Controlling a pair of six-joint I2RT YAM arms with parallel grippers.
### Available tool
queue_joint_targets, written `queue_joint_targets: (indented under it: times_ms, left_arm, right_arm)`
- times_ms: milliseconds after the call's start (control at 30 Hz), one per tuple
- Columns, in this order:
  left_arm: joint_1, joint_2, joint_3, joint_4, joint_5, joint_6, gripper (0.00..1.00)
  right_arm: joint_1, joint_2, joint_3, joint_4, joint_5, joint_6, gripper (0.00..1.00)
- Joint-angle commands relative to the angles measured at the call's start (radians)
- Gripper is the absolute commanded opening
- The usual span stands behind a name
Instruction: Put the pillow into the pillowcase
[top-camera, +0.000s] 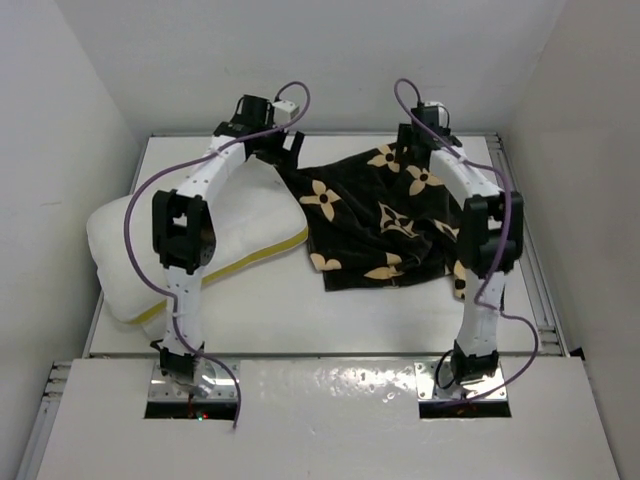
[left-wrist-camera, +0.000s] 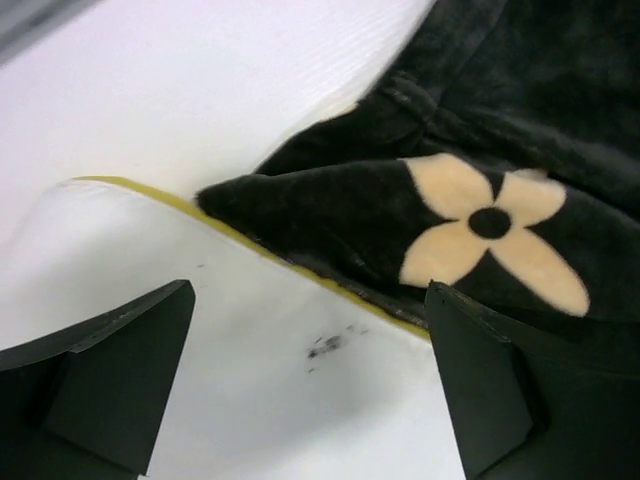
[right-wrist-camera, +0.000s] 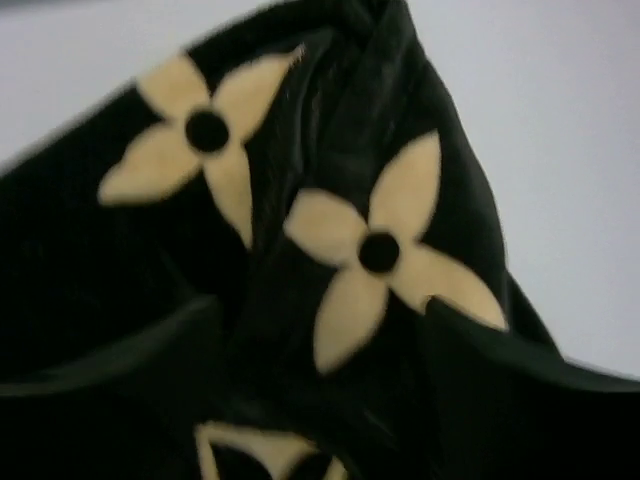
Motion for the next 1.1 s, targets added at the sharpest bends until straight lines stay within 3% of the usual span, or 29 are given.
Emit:
queue_joint_targets:
  times_ms: [0,33,67,100,133,167,200,233,267,300,367,400,433,567,700,867,933,1000,1067]
  left_arm:
    - [0.035,-0.148,0.057,-0.033,0.011,0.134,1.0]
    - [0.034,-0.198,0.048,-0.056,0.031,0.183,0.88]
    - [0.034,-0.228,0.018,-0.137,0.062,0.252,0.64]
    - [0.028,-0.254,-0.004,-0.2,0.111,0.423,0.3]
    - [-0.001,-0.315,-0.035,-0.253,0.099,0.5,0.0]
    - [-0.023,-0.35,-0.147,-0.335,0.067,0.626,0.0]
    - [-0.041,-0.392,-0.232,-0.349,-0.017,0.674,0.0]
    - [-0.076,-0.483,-0.418,-0.349,-0.057,0.712,0.0]
    - [-0.092,-0.539,-0.511,-0.322,-0.097,0.775,0.01]
    - [-0.106,-0.589,-0.611,-0.294,-0.158,0.8,0.26]
    - [-0.129,-0.746,-0.845,-0.206,-0.194,0.851,0.61]
    - [-0.13,-0.789,-0.909,-0.169,-0.209,0.859,0.94]
    - [-0.133,-0.858,-1.011,-0.103,-0.213,0.862,1.0]
    - [-0.149,-0.906,-1.173,0.111,-0.283,0.805,1.0]
    - [-0.159,-0.88,-1.317,0.414,-0.383,0.799,1.0]
    - [-0.164,-0.849,-1.432,0.574,-0.462,0.911,1.0]
    - [-0.172,-0.832,-1.503,0.677,-0.53,0.96,1.0]
    - [-0.172,-0.806,-1.523,0.673,-0.548,0.958,1.0]
    - [-0.172,-0.78,-1.496,0.605,-0.549,0.94,0.82]
  right_arm:
    - [0.038,-0.255,-0.124,0.011,-0.108,-0.072,0.67]
    - [0.048,-0.331,-0.226,0.002,-0.121,-0.066,0.15]
    - [0.06,-0.371,-0.28,0.002,-0.125,-0.049,0.0]
    - [0.075,-0.406,-0.34,0.005,-0.134,-0.037,0.0]
    - [0.084,-0.442,-0.452,0.006,-0.142,-0.005,0.0]
    - [0.097,-0.51,-0.501,0.008,-0.138,0.02,0.07]
    - [0.118,-0.54,-0.55,0.008,-0.124,0.041,0.21]
    - [0.13,-0.572,-0.637,0.006,-0.122,0.089,0.3]
    - [0.15,-0.632,-0.673,0.005,-0.116,0.115,0.54]
    - [0.164,-0.66,-0.713,0.008,-0.11,0.138,0.67]
    - [0.205,-0.748,-0.819,0.022,-0.093,0.19,0.89]
    - [0.219,-0.776,-0.885,0.04,-0.063,0.207,0.94]
    - [0.23,-0.804,-0.919,0.048,-0.055,0.239,0.97]
    - [0.256,-0.898,-1.042,0.054,-0.052,0.328,0.98]
    - [0.255,-0.966,-1.147,0.066,-0.049,0.42,0.91]
    - [0.238,-0.985,-1.229,0.123,-0.036,0.494,0.74]
    - [0.236,-0.964,-1.243,0.163,-0.041,0.514,0.72]
    - [0.232,-0.913,-1.26,0.19,-0.027,0.532,0.71]
    - [0.224,-0.872,-1.26,0.209,-0.009,0.56,0.68]
